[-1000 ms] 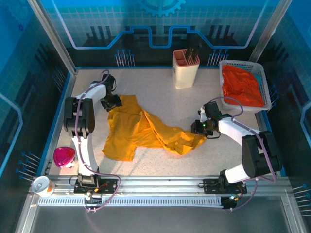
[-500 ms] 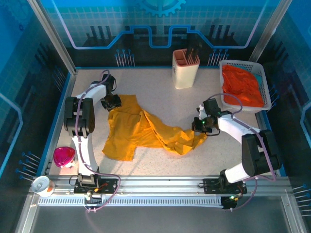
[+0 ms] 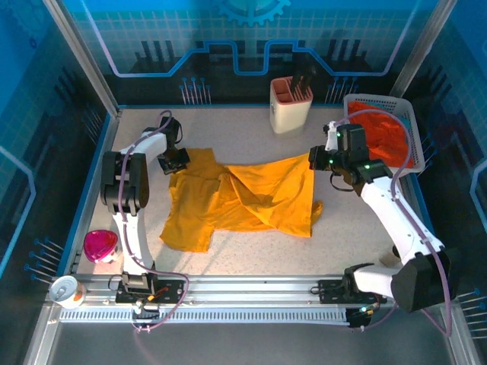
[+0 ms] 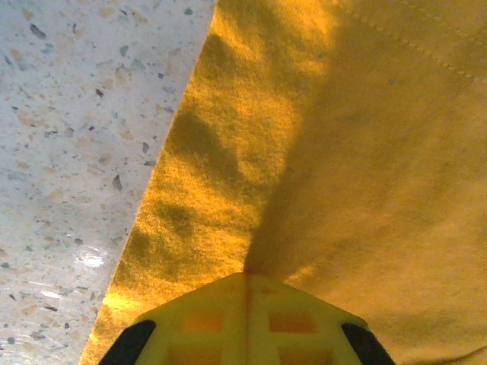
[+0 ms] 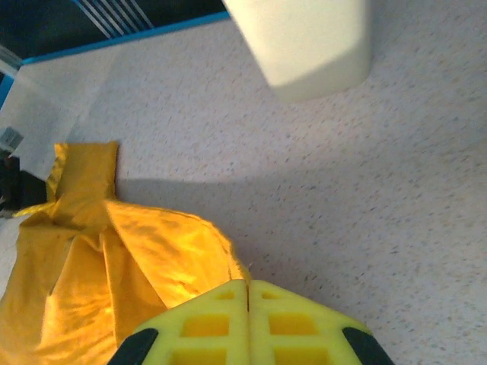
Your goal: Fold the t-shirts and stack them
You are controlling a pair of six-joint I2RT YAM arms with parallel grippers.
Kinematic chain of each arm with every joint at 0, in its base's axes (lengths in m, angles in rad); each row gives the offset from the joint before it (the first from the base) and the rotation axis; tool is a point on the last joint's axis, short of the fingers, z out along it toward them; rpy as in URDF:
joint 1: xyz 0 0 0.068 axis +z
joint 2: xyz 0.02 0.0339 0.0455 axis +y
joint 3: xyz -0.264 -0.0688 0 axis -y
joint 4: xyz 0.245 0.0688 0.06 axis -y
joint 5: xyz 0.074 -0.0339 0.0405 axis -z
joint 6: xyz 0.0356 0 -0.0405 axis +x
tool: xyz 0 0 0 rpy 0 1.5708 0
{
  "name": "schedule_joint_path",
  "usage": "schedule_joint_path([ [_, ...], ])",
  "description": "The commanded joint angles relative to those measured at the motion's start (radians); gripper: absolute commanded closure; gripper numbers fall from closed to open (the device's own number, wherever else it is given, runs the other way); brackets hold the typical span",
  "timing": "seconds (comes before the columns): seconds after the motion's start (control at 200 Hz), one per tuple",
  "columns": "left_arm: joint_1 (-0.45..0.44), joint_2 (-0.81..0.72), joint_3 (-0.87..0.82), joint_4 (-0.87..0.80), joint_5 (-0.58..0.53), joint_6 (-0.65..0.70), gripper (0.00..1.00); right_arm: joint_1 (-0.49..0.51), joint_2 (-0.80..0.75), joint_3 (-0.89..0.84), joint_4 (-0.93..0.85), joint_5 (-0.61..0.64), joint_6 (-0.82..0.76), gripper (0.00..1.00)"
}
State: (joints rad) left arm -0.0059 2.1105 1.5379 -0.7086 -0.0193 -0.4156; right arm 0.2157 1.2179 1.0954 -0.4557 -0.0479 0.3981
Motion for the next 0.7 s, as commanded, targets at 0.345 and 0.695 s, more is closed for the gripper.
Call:
schedule_joint_path([
  [0.345, 0.018, 0.02, 0.086, -0.041, -0.013, 0.011, 0.56, 0.002, -0.031, 0.041, 0.057, 0.155, -0.021, 1.0],
  [0.695, 0.024, 0.177, 0.268, -0.138, -0.037, 0.01, 0.57, -0.018, 0.084, 0.11, 0.064, 0.195, -0.004, 1.0],
])
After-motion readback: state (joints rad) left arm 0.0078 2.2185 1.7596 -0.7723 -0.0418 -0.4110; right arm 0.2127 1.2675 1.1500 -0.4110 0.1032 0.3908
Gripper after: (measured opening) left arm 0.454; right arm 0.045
